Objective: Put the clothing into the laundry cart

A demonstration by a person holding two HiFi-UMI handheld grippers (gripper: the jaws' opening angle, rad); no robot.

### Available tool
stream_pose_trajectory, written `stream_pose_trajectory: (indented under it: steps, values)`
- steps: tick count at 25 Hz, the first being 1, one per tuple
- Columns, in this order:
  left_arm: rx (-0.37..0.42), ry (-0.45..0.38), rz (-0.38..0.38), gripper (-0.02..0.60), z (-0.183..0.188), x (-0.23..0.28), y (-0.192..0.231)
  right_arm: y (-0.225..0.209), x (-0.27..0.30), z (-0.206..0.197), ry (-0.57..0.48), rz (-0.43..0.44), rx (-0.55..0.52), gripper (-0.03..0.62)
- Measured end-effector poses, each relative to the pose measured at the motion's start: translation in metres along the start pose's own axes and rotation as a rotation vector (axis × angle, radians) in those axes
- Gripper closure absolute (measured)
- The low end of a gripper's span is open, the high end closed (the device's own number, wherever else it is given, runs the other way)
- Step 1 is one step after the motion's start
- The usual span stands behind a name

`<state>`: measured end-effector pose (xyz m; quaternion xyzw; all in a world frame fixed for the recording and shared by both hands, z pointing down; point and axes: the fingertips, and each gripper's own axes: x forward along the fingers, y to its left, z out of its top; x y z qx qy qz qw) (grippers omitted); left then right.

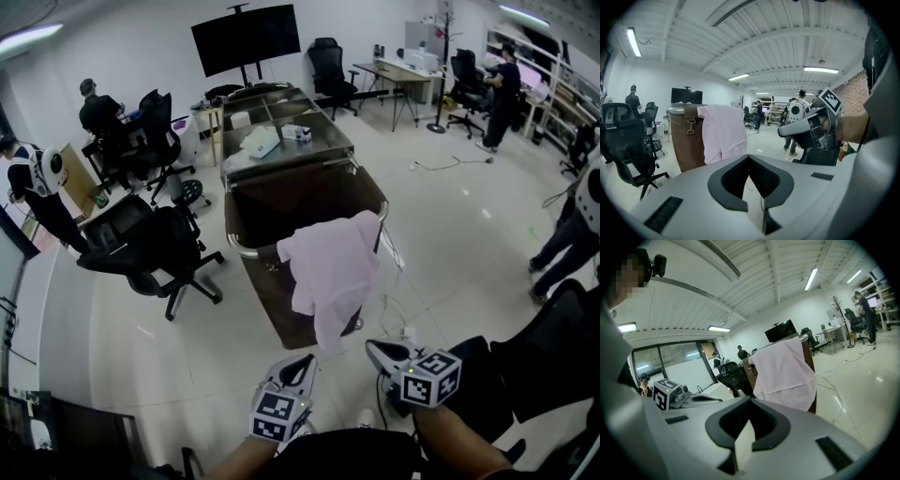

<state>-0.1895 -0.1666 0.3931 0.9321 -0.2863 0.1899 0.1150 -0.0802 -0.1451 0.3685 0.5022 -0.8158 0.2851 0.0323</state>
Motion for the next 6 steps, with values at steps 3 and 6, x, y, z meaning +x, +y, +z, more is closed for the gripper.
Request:
stream_pose_trajectory:
  steps: [3,6]
  values:
    - [0.002,0.000,-0.002,0.583,0.0006,-0.0002,-0.0004,0.0005,0.0014,0.0009,-0.001,0.003,-0.001,0.592]
    - [0.005,-0.002,-0.004,0.583,0.0026,0.0002,-0.0015,0.0007,0.0024,0.0018,-0.002,0.005,-0.004,0.592]
